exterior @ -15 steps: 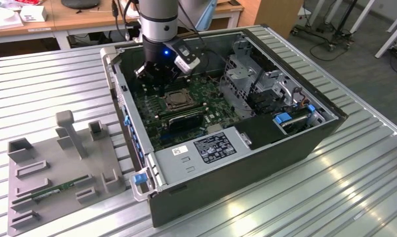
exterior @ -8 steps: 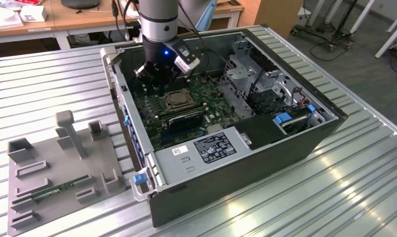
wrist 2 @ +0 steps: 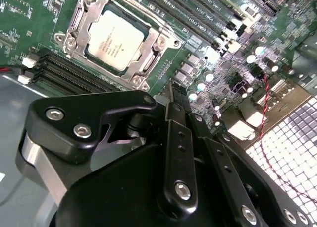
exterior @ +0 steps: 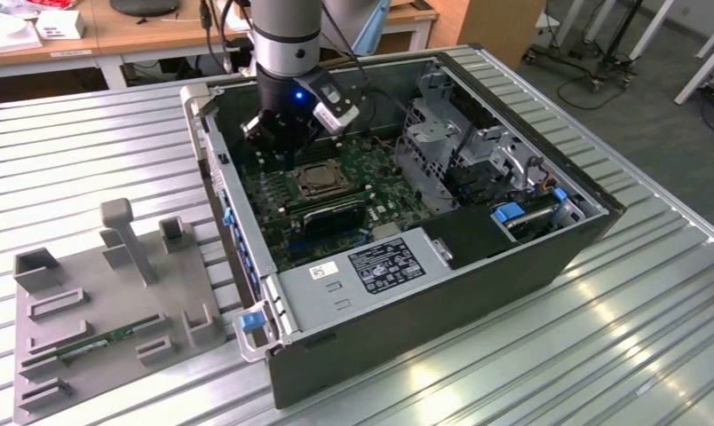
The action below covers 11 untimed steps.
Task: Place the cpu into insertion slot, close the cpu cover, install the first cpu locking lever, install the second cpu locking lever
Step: 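Install the first cpu locking lever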
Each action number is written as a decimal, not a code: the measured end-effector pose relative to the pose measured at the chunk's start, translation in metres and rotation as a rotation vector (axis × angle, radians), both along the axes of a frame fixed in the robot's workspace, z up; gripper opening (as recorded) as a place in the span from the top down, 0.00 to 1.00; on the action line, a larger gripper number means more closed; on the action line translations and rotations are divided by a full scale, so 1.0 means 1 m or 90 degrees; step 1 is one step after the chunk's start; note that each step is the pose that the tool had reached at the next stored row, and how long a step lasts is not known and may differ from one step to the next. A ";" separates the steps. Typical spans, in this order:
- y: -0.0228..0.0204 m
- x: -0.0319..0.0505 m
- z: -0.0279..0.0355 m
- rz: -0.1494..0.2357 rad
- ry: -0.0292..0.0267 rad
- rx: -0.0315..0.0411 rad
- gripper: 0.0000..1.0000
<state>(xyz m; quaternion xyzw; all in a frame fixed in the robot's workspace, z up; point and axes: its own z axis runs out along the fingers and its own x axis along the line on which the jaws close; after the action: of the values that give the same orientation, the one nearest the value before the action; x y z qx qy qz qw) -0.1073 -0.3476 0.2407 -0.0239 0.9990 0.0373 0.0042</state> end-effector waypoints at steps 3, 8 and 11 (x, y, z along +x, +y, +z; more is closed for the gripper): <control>0.0000 0.0000 0.0000 0.000 0.0001 0.0015 0.89; -0.0001 0.0000 -0.0001 0.000 -0.0001 0.0083 0.89; -0.0004 0.0000 0.0000 0.000 0.0000 0.0192 0.89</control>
<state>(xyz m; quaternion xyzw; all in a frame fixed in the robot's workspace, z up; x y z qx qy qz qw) -0.1073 -0.3480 0.2406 -0.0239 0.9983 0.0524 0.0046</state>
